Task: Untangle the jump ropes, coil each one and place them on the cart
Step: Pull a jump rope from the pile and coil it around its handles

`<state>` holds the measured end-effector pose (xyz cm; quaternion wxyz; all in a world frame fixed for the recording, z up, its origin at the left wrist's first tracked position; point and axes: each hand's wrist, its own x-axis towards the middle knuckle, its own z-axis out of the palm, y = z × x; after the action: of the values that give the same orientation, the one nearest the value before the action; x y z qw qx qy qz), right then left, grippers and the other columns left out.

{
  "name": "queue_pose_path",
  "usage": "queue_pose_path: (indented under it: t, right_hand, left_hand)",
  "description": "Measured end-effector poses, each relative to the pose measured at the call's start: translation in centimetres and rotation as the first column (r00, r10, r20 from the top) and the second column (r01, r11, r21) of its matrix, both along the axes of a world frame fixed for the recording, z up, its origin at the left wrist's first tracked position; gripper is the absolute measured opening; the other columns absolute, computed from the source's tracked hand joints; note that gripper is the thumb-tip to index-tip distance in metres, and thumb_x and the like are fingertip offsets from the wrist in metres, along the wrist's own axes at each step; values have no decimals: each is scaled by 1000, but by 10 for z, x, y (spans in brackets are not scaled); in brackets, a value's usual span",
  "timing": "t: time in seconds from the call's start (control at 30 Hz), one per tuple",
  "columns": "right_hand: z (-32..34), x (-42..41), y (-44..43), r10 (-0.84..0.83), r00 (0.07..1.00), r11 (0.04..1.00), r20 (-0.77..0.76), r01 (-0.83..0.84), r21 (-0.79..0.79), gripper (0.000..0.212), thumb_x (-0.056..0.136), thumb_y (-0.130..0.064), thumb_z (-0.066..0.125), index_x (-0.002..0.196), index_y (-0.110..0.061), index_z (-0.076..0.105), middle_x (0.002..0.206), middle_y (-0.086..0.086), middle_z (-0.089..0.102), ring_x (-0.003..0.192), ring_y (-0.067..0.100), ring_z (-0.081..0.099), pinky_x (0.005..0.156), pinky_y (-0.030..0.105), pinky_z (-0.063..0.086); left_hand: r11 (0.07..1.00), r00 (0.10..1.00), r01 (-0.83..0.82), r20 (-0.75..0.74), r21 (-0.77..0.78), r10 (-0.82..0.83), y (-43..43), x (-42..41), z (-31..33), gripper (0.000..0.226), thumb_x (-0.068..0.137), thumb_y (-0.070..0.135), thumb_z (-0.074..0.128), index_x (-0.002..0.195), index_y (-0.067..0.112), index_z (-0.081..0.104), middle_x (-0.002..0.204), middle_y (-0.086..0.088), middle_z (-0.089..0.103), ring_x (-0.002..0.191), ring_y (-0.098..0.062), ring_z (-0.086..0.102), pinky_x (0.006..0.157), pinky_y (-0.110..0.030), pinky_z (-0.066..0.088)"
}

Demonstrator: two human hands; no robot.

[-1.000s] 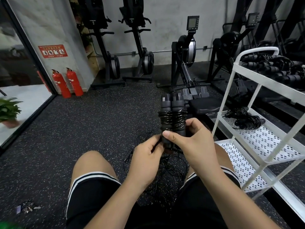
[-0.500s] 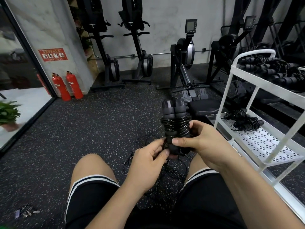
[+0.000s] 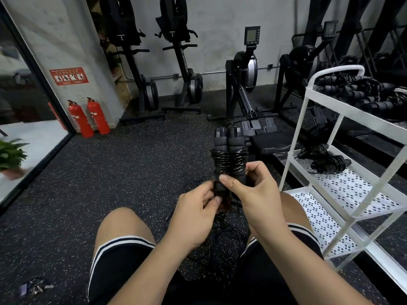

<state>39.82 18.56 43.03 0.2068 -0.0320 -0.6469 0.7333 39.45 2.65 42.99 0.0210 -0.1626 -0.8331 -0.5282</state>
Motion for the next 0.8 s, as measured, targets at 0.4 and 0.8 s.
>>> queue_pose_path:
  t: [0.4, 0.8]
  right_hand:
    - [6, 6, -10, -45, 997, 963, -64, 60, 262, 35, 87, -18, 91, 101, -19, 58, 89, -11, 73, 76, 2, 67, 66, 18, 52]
    - [-4, -3, -4, -62, 989, 858, -135, 122, 499, 40, 86, -28, 90, 102, -29, 54, 100, -8, 64, 92, 9, 63, 78, 29, 50]
  left_hand:
    - [972, 962, 56, 249, 228, -114, -4, -12, 7, 40, 107, -1, 58, 134, 27, 67, 95, -7, 83, 90, -36, 79, 75, -33, 58]
    - [877, 864, -22, 450, 480, -224, -16, -24, 20, 31, 105, -2, 60, 133, 10, 65, 106, -18, 82, 88, -20, 80, 69, -26, 52]
